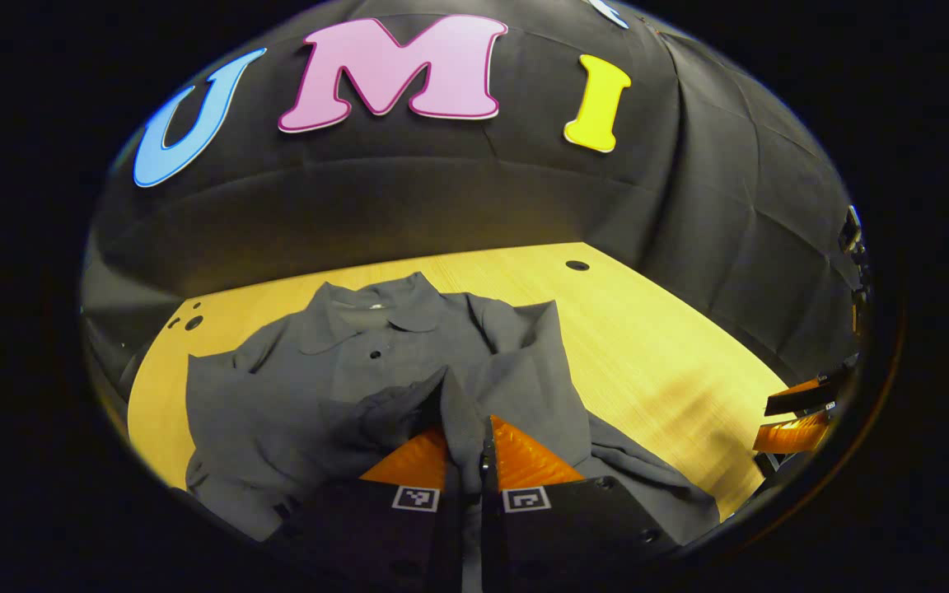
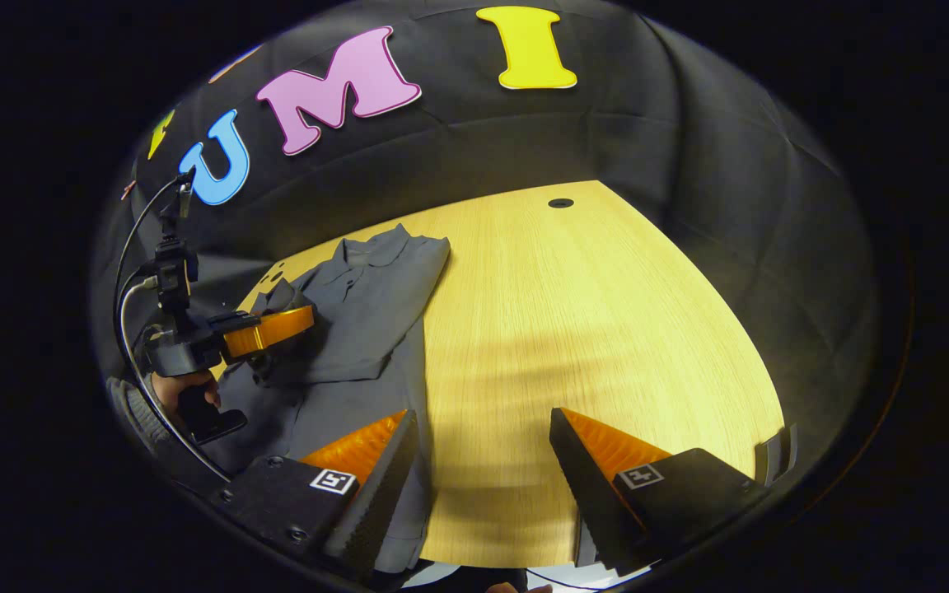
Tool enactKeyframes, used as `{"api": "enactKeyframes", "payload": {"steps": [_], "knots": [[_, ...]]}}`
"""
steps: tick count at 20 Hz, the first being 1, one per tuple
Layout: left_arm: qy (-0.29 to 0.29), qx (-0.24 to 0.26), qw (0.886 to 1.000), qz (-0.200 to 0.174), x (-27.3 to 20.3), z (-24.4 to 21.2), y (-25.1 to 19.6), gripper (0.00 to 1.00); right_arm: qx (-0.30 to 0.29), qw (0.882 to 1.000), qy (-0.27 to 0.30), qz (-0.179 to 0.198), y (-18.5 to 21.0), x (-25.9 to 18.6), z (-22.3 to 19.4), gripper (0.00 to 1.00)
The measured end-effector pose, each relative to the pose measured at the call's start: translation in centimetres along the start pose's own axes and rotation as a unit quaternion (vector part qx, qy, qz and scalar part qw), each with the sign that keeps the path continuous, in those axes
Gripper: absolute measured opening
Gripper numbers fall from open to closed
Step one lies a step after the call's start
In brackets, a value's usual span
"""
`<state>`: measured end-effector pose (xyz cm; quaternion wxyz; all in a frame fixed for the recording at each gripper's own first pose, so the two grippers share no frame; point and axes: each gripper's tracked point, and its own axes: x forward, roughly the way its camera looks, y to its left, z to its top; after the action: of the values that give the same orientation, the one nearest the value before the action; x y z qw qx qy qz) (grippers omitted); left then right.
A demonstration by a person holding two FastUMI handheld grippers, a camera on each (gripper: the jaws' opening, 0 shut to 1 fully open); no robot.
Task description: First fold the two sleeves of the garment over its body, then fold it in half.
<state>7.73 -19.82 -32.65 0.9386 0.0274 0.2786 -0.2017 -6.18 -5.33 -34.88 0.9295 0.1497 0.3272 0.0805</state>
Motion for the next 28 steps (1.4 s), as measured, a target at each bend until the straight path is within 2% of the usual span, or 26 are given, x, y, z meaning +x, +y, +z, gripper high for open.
{"api": "enactKeyframes", "payload": {"steps": [1,2,4,5,6,8,9,10,12,13,14,19,26,28], "knots": [[0.004,-0.002,1.000,-0.007,0.2,-0.3,-0.6,0.16,-0.001,1.000,0.003,0.000,-0.1,0.0,-0.1,0.99],[0.005,-0.008,1.000,-0.020,0.1,-0.4,-1.3,0.11,-0.002,1.000,0.005,0.000,-0.1,0.1,-0.2,0.99],[0.001,-0.018,0.998,-0.053,0.0,-0.2,-3.1,0.30,-0.002,1.000,0.007,-0.001,-0.1,0.3,-0.3,0.99],[-0.003,-0.017,0.998,-0.064,-0.3,0.0,-3.7,0.29,-0.001,1.000,0.008,-0.001,0.0,0.2,-0.3,0.99],[-0.007,-0.014,0.997,-0.075,-0.5,0.3,-4.3,0.40,-0.001,1.000,0.009,0.000,0.1,0.2,-0.3,0.99],[-0.015,-0.008,0.995,-0.097,-1.4,0.8,-5.4,0.45,-0.001,1.000,0.009,0.000,0.5,0.3,-0.3,0.99],[-0.021,-0.006,0.994,-0.108,-2.0,1.0,-5.9,0.56,-0.002,1.000,0.009,0.000,0.8,0.2,-0.3,0.99],[-0.026,-0.007,0.992,-0.119,-2.7,1.2,-6.2,0.59,-0.002,1.000,0.009,0.001,1.1,0.1,-0.3,0.99],[-0.032,-0.013,0.991,-0.131,-4.4,1.2,-6.1,0.80,-0.002,1.000,0.010,0.005,1.9,-0.3,-0.5,0.99],[-0.033,-0.018,0.991,-0.129,-5.5,1.1,-5.4,0.91,-0.002,1.000,0.011,0.007,2.3,-0.6,-0.7,0.99],[-0.037,-0.021,0.992,-0.123,-6.6,1.0,-4.6,0.96,-0.004,1.000,0.014,0.009,2.8,-0.9,-1.1,0.99],[-0.038,-0.036,0.994,-0.099,-12.8,-0.8,0.3,0.96,-0.017,0.999,0.035,0.013,5.1,-2.5,-3.5,0.99],[-0.011,-0.069,0.997,-0.025,-20.1,-7.3,9.9,0.96,-0.046,0.996,0.073,0.023,8.5,-3.4,-6.7,0.99],[0.005,-0.072,0.997,0.003,-21.6,-9.8,12.9,0.96,-0.064,0.994,0.083,0.009,8.6,-3.3,-7.6,0.99]]}}
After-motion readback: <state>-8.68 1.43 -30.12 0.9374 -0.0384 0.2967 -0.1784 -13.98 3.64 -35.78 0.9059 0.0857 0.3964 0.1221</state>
